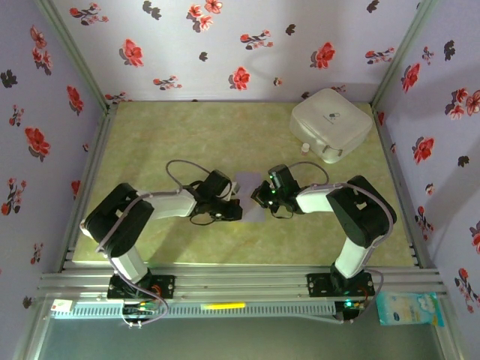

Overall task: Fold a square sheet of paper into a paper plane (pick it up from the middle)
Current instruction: Fold the triangle a second time at the center of the table.

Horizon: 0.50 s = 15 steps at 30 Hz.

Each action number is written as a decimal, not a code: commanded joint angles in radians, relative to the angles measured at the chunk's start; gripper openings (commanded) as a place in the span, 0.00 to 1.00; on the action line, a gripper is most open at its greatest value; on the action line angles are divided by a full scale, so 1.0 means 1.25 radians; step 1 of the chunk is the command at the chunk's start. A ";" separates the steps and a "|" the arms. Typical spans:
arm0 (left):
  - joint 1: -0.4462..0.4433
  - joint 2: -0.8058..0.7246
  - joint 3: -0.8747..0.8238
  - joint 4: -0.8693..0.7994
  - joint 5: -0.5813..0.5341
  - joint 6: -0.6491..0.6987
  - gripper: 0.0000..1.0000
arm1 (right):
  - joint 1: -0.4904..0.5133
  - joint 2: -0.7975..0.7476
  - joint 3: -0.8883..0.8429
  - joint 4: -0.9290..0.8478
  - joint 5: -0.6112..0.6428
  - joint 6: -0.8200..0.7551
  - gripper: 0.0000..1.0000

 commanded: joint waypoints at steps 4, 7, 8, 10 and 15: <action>-0.009 -0.011 0.043 -0.001 0.036 0.001 0.01 | -0.002 0.012 -0.017 -0.102 0.057 -0.014 0.00; -0.010 0.024 0.058 0.000 0.038 -0.002 0.01 | -0.002 0.012 -0.016 -0.102 0.056 -0.014 0.00; -0.010 0.034 0.063 0.000 0.039 -0.001 0.01 | -0.002 0.012 -0.017 -0.102 0.056 -0.013 0.00; -0.010 0.056 0.070 0.000 0.036 0.002 0.01 | -0.002 0.012 -0.017 -0.102 0.055 -0.014 0.00; -0.011 0.077 0.043 -0.008 0.009 -0.002 0.00 | -0.002 0.012 -0.016 -0.105 0.055 -0.016 0.00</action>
